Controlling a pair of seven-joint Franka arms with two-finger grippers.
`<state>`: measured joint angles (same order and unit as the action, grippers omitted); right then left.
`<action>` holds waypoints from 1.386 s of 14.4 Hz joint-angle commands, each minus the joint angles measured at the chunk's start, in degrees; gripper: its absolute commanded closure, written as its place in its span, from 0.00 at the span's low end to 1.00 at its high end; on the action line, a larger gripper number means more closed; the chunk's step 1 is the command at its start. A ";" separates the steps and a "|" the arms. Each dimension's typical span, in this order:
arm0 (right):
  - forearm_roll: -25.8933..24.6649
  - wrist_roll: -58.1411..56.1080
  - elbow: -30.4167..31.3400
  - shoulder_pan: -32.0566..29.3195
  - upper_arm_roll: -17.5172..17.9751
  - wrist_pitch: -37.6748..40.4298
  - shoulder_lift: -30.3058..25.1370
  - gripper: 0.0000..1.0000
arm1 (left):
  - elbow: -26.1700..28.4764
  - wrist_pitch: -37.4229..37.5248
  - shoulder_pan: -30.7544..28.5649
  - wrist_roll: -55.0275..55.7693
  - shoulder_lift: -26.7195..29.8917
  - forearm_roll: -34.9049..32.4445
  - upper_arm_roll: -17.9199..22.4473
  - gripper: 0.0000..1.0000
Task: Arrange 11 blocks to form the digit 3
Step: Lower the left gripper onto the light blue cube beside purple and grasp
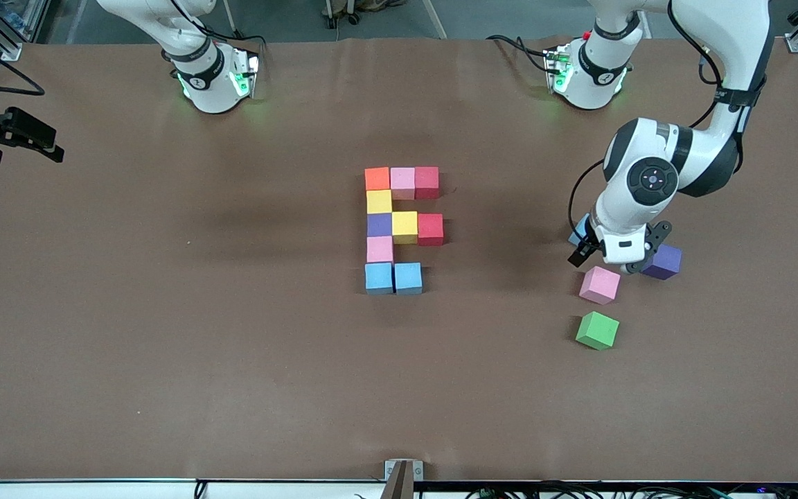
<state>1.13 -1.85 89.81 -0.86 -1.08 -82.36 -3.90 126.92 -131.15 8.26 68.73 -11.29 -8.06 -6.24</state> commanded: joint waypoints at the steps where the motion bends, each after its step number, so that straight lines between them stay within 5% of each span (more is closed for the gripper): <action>1: 0.19 -0.35 1.24 -0.81 0.55 0.44 -1.73 0.00 | 5.00 -2.52 -3.15 0.00 3.20 1.12 -0.53 0.00; 5: 0.19 -0.35 1.33 -0.72 0.64 0.88 -1.82 0.00 | 10.09 -10.77 -6.76 0.00 2.50 1.12 -0.53 0.00; 16: 0.19 -0.35 1.42 -0.46 0.99 0.88 -1.82 0.00 | 13.44 -18.00 -6.76 0.70 -1.71 4.02 -0.44 0.00; 18: 0.19 -0.35 1.42 -0.37 0.99 0.97 -1.90 0.00 | 13.36 -18.00 -6.76 0.70 -2.33 3.93 -0.44 0.14; 20: 0.19 -0.35 1.42 0.15 1.08 0.80 -1.90 0.00 | 12.39 -18.00 -6.59 0.88 -3.03 4.02 -0.53 0.43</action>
<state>1.13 -1.87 89.81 -0.83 -0.41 -81.50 -4.08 139.90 -148.54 1.59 69.31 -14.01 -5.06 -6.39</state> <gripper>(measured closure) 0.000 0.137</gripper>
